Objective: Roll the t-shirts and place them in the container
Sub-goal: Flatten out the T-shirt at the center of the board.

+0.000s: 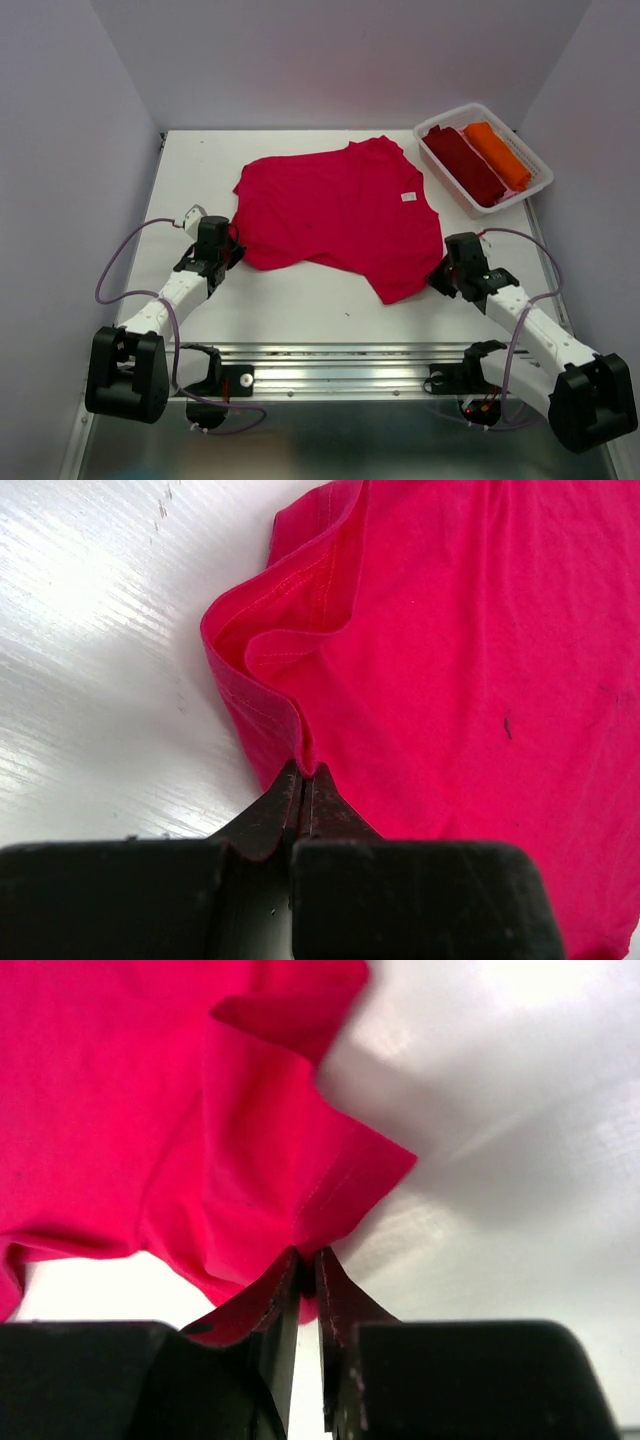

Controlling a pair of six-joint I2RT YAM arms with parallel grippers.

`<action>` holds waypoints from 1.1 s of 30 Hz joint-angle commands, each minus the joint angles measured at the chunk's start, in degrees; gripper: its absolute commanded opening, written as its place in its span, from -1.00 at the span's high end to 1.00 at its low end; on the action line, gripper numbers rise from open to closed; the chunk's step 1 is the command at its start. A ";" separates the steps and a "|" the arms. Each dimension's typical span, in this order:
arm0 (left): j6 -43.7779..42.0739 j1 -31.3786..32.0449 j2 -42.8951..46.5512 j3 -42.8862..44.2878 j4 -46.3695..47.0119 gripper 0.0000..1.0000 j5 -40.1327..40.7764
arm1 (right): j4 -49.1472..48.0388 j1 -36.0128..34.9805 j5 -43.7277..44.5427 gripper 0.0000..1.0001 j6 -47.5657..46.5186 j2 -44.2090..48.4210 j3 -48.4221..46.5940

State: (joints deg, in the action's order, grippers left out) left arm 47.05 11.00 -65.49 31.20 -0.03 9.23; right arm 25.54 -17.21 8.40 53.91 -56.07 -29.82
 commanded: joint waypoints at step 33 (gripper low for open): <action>-1.61 -0.19 2.04 1.50 -2.25 1.00 1.66 | -13.68 0.34 3.46 0.98 15.88 2.89 17.61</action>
State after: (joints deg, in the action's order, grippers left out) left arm 46.52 11.00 -64.75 31.20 -1.65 9.61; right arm 9.19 -17.15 8.54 71.44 -52.73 -13.58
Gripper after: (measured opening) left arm 0.041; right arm 0.093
